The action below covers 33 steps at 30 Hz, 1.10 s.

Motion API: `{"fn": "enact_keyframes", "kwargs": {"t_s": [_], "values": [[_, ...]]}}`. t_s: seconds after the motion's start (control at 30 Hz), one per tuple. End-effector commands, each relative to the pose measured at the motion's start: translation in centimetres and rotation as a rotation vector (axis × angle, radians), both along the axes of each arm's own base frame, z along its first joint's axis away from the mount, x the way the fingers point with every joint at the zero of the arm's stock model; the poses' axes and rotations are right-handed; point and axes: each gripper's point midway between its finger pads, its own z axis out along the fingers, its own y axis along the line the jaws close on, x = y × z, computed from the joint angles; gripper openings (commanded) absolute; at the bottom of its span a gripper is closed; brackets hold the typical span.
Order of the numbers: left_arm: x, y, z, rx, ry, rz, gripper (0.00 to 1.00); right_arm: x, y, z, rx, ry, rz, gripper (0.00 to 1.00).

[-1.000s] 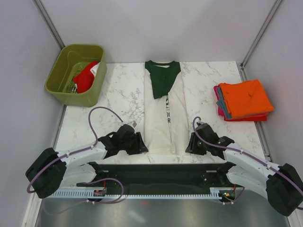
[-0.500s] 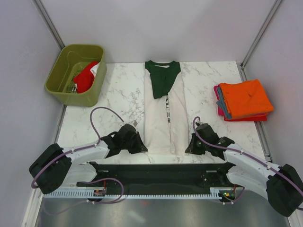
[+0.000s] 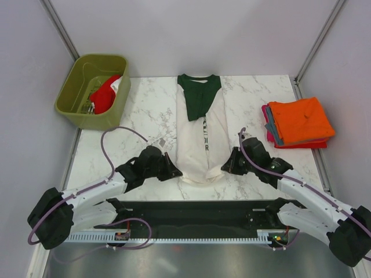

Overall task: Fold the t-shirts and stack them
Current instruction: Fold the tshirt

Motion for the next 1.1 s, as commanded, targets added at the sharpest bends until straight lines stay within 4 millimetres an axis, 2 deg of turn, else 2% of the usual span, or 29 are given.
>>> {"fn": "enact_keyframes", "kwargs": {"t_s": [0.0,0.03,0.07,0.1,0.13,0.17,0.2,0.23,0.27,0.3,0.33,0.37,0.4,0.43,0.47,0.5,0.57,0.6,0.67,0.7,0.77,0.8,0.83,0.87,0.9,0.93,1.0,1.07], "values": [[2.5,-0.3,2.6,-0.032,-0.041,0.029,0.02,2.7,-0.1,2.6,-0.039,-0.079,-0.031,0.0],[2.9,-0.3,2.8,-0.035,-0.041,0.024,0.02,3.5,-0.6,2.8,-0.057,-0.084,-0.052,0.0],[4.4,0.2,3.8,-0.052,-0.054,0.056,0.02,4.3,-0.6,3.8,-0.048,-0.098,-0.061,0.0],[4.9,0.1,3.7,-0.061,-0.037,0.05,0.02,5.0,-0.8,3.5,-0.059,-0.084,-0.068,0.0],[6.0,0.0,4.9,-0.078,-0.058,0.054,0.02,6.1,-1.5,3.8,-0.059,-0.084,-0.102,0.0],[7.3,0.7,5.1,-0.079,-0.058,0.084,0.02,7.2,-1.7,4.6,-0.059,-0.102,-0.104,0.0],[8.0,0.8,5.3,-0.085,-0.054,0.088,0.02,8.1,-1.7,4.2,-0.06,-0.085,-0.104,0.0],[9.7,1.3,5.7,-0.081,-0.061,0.114,0.02,9.2,-2.6,4.2,-0.066,-0.084,-0.135,0.0],[10.4,1.4,5.7,-0.078,-0.058,0.122,0.02,10.6,-2.7,5.2,-0.059,-0.113,-0.141,0.0],[11.3,1.6,5.9,-0.077,-0.061,0.134,0.02,11.4,-2.8,4.4,-0.065,-0.085,-0.144,0.0],[12.5,1.5,6.0,-0.072,-0.062,0.143,0.02,12.4,-3.4,4.5,-0.062,-0.085,-0.164,0.0],[13.6,1.9,6.0,-0.068,-0.062,0.166,0.02,13.7,-3.3,5.5,-0.048,-0.107,-0.17,0.0],[14.4,2.0,6.1,-0.07,-0.064,0.177,0.02,14.6,-3.6,4.6,-0.058,-0.078,-0.175,0.0],[15.8,2.1,6.8,-0.082,-0.086,0.194,0.02,15.3,-3.6,4.5,-0.058,-0.076,-0.181,0.0],[16.6,2.0,5.9,-0.071,-0.062,0.201,0.02,16.6,-3.5,5.5,-0.049,-0.1,-0.186,0.0],[17.3,1.9,5.6,-0.07,-0.053,0.205,0.02,17.4,-3.5,4.5,-0.058,-0.076,-0.191,0.0],[19.2,1.6,6.3,-0.088,-0.069,0.214,0.02,19.1,-3.4,5.2,-0.047,-0.091,-0.199,0.0],[19.8,1.4,5.1,-0.082,-0.036,0.214,0.02,19.8,-3.6,4.3,-0.053,-0.068,-0.209,0.0],[21.6,1.1,5.8,-0.102,-0.056,0.219,0.02,21.1,-3.5,4.7,-0.044,-0.079,-0.213,0.0],[22.1,0.9,5.2,-0.102,-0.044,0.213,0.02,21.6,-3.5,3.8,-0.049,-0.059,-0.211,0.0],[23.5,0.7,5.9,-0.111,-0.066,0.211,0.02,22.9,-3.7,4.2,-0.044,-0.071,-0.219,0.0],[24.0,0.7,5.2,-0.104,-0.051,0.211,0.02,23.4,-3.8,3.3,-0.05,-0.054,-0.219,0.0],[24.7,0.4,5.9,-0.112,-0.07,0.203,0.02,23.9,-4.2,3.1,-0.052,-0.051,-0.226,0.0],[25.1,0.5,5.9,-0.116,-0.07,0.204,0.02,24.7,-4.3,3.7,-0.045,-0.066,-0.228,0.0],[25.4,0.3,5.9,-0.122,-0.066,0.196,0.02,25.0,-4.3,3.0,-0.042,-0.046,-0.225,0.0],[26.0,0.2,6.0,-0.129,-0.068,0.193,0.02,25.8,-4.6,3.4,-0.034,-0.057,-0.231,0.0],[26.4,0.0,6.1,-0.137,-0.07,0.188,0.02,26.4,-4.7,2.8,-0.023,-0.039,-0.229,0.0],[26.9,0.1,6.5,-0.139,-0.081,0.192,0.02,27.3,-5.2,3.1,-0.014,-0.047,-0.241,0.0]]}}
